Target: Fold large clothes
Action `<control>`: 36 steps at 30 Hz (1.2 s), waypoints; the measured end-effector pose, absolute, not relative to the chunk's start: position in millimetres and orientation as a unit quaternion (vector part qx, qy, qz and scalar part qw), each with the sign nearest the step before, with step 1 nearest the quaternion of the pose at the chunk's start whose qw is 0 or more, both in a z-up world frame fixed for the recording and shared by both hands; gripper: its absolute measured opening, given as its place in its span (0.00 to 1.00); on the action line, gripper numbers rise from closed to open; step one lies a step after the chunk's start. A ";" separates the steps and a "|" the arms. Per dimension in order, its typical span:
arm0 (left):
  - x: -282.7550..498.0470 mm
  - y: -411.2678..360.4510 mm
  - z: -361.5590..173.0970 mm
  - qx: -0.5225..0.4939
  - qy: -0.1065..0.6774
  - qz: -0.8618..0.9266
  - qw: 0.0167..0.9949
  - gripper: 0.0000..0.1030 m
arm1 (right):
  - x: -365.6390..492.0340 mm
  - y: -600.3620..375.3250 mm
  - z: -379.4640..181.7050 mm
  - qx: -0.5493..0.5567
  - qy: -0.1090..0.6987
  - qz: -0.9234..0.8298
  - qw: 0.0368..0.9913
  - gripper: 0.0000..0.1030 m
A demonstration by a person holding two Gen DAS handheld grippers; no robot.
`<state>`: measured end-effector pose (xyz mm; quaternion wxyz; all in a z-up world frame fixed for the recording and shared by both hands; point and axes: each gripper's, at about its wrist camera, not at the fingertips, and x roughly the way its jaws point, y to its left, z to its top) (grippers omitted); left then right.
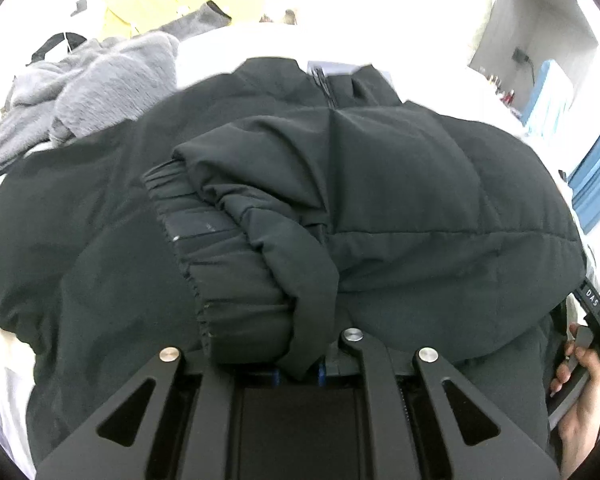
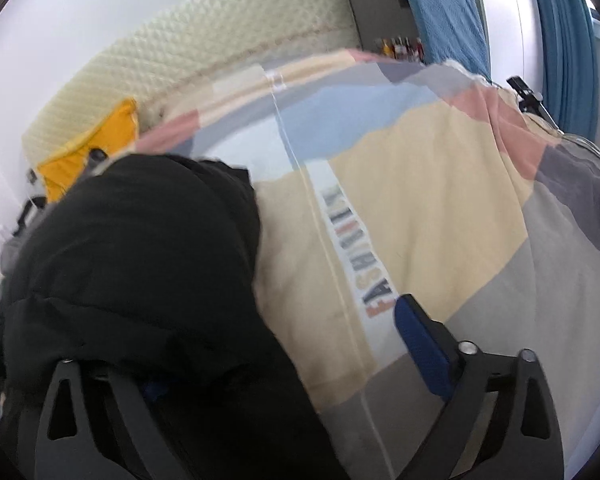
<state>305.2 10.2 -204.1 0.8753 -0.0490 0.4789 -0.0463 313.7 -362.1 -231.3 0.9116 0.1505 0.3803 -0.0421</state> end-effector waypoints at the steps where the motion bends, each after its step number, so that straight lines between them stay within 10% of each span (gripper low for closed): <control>1: 307.0 6.5 -208.9 -0.039 0.487 -0.042 0.872 0.12 | 315.5 -362.3 -234.7 0.145 0.388 -0.042 0.909 0.95; 12: 305.5 2.7 -217.7 -0.031 0.500 -0.029 0.865 0.17 | 299.6 -355.8 -230.0 0.129 0.403 -0.034 0.905 0.95; 20: 284.0 13.1 -199.3 -0.057 0.496 -0.014 0.866 0.57 | 260.8 -347.5 -197.2 0.115 0.391 -0.011 0.913 0.95; 36: 179.5 18.3 -123.1 -0.059 0.423 -0.033 0.904 0.58 | 153.3 -302.1 -128.1 0.083 0.321 0.059 0.941 0.97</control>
